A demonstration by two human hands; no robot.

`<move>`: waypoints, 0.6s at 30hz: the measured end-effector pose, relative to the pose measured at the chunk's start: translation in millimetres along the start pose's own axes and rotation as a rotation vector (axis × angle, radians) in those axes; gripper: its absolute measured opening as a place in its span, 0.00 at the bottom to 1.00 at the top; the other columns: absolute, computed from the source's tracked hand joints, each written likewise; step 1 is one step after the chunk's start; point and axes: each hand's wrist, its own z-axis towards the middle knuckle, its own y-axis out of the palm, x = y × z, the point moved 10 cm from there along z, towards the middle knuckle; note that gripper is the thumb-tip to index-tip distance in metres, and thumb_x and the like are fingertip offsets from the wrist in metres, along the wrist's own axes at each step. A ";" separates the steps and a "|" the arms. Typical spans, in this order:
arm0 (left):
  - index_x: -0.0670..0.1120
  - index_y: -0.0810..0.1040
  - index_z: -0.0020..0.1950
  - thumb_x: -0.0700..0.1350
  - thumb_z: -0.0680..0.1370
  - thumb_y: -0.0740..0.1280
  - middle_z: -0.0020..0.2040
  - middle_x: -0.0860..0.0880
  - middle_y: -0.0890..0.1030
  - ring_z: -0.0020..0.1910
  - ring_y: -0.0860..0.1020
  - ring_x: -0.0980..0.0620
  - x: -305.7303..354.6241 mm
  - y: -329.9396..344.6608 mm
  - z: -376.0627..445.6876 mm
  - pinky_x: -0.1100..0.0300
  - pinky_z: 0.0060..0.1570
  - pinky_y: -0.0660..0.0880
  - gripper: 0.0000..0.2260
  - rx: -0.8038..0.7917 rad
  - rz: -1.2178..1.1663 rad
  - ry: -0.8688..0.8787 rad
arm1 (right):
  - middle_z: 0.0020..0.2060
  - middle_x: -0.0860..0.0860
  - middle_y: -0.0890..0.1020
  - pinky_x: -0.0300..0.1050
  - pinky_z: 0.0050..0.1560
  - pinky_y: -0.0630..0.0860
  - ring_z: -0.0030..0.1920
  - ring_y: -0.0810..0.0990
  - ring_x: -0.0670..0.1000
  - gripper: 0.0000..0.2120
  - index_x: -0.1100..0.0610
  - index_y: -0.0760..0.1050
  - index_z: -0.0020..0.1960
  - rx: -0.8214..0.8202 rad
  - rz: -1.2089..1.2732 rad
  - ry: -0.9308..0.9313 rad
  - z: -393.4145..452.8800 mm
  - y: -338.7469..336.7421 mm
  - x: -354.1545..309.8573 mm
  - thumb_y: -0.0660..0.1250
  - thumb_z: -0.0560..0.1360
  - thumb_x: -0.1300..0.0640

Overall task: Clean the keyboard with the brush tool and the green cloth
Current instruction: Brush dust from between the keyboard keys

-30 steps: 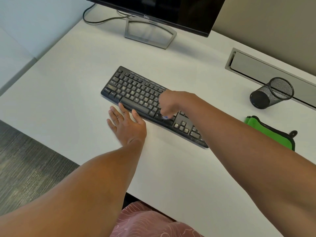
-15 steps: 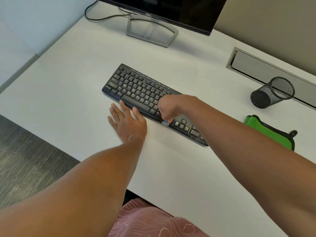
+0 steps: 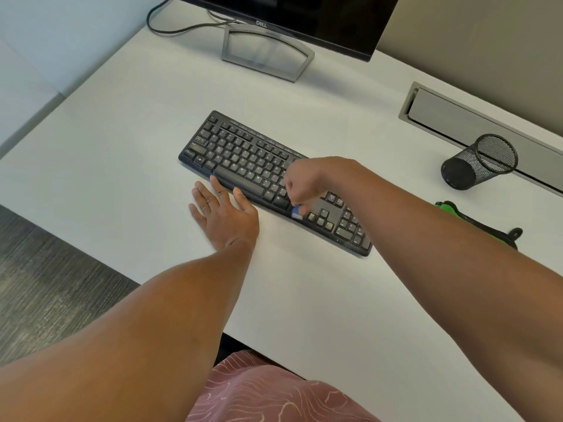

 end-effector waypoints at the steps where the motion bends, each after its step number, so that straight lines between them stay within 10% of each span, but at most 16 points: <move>1: 0.50 0.45 0.83 0.57 0.84 0.43 0.83 0.46 0.46 0.82 0.42 0.48 -0.1 -0.5 0.3 0.49 0.79 0.37 0.28 0.000 -0.004 -0.002 | 0.42 0.55 0.85 0.41 0.35 0.68 0.43 0.83 0.52 0.10 0.68 0.78 0.48 0.057 0.025 -0.025 -0.3 -6.0 -2.0 0.61 0.75 0.63; 6: 0.50 0.45 0.83 0.57 0.84 0.43 0.83 0.45 0.46 0.82 0.42 0.48 -0.4 -0.1 0.4 0.48 0.79 0.37 0.28 -0.004 -0.005 0.005 | 0.37 0.54 0.83 0.41 0.32 0.70 0.34 0.77 0.50 0.09 0.61 0.72 0.34 -0.002 -0.130 0.038 -5.7 12.1 19.9 0.60 0.73 0.65; 13: 0.49 0.45 0.83 0.57 0.85 0.43 0.83 0.45 0.46 0.82 0.42 0.48 -0.4 -0.7 -0.3 0.48 0.79 0.37 0.28 -0.006 -0.002 0.007 | 0.44 0.66 0.80 0.40 0.30 0.61 0.37 0.69 0.51 0.06 0.69 0.74 0.43 0.215 0.086 0.002 -10.8 -8.5 34.7 0.64 0.72 0.65; 18: 0.50 0.45 0.83 0.57 0.84 0.43 0.83 0.45 0.46 0.82 0.42 0.48 0.3 -1.8 -0.3 0.48 0.79 0.37 0.28 0.003 -0.001 0.009 | 0.33 0.49 0.78 0.39 0.30 0.68 0.30 0.72 0.47 0.10 0.57 0.72 0.34 0.116 0.043 0.123 -17.4 -1.1 60.2 0.65 0.73 0.63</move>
